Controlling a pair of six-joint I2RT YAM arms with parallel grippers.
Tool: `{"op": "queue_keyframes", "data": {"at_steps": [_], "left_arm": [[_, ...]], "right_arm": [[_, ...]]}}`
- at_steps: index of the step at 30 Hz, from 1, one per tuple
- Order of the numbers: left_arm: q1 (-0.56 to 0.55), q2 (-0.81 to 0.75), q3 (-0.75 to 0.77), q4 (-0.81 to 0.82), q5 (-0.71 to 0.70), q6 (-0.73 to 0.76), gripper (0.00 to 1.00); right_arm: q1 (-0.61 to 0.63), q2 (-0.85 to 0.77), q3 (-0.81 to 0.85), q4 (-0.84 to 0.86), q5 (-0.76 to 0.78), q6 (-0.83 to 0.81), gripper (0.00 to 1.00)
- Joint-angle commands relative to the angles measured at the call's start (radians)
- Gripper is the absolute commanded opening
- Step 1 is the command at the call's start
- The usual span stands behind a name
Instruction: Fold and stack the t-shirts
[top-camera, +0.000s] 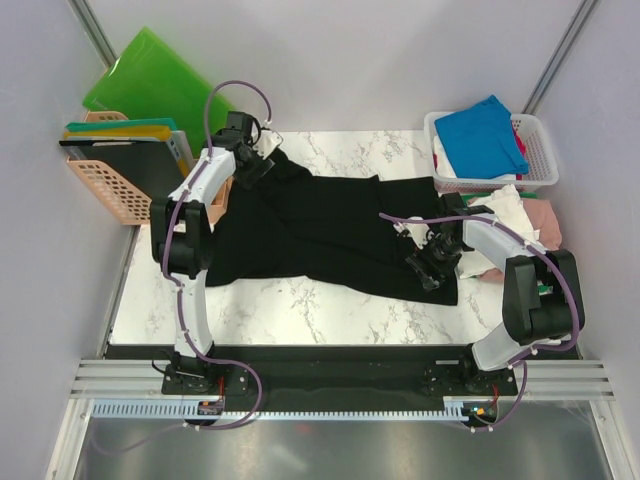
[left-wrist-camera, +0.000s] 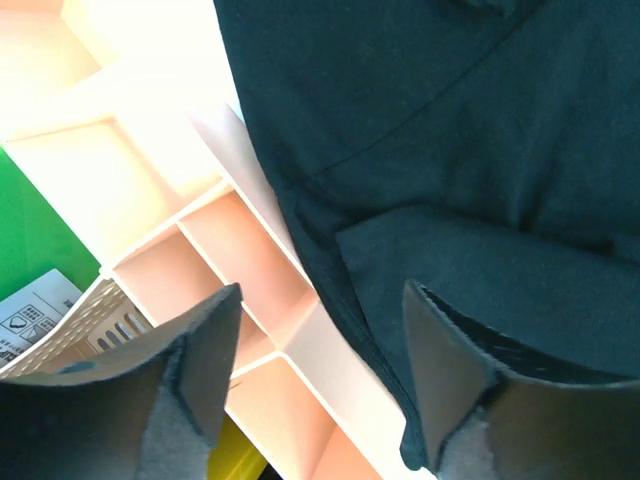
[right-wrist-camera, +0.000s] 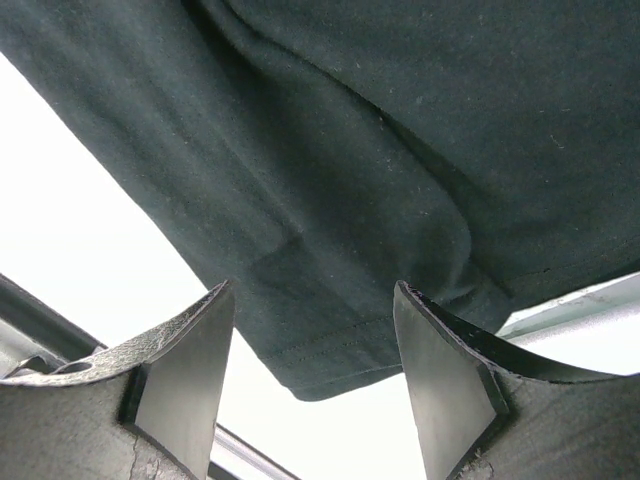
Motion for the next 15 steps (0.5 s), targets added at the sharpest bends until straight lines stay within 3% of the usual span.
{"op": "queue_keyframes", "data": {"at_steps": [1,5,10,12,14,15], "left_arm": [[-0.002,-0.056,-0.007,0.049,-0.016,0.002,0.76],[-0.007,-0.177,-0.069,0.044,0.0,0.008,0.77],[-0.021,-0.375,-0.27,-0.114,0.158,-0.059,0.77],[-0.022,-0.504,-0.377,-0.114,0.221,-0.073,0.77],[-0.022,-0.582,-0.501,-0.118,0.247,-0.104,0.77],[-0.022,-0.651,-0.565,-0.124,0.285,-0.109,0.77]], "right_arm": [[-0.006,-0.013,0.007,-0.002,-0.038,-0.018,0.72],[-0.006,-0.025,-0.01,0.007,-0.038,-0.022,0.72],[-0.017,-0.058,-0.027,0.038,-0.044,0.001,0.72],[-0.024,-0.1,-0.034,0.056,-0.051,0.042,0.78],[-0.024,-0.13,-0.042,0.076,-0.082,0.056,0.98],[-0.023,-0.16,-0.047,0.09,-0.084,0.076,0.98]]}}
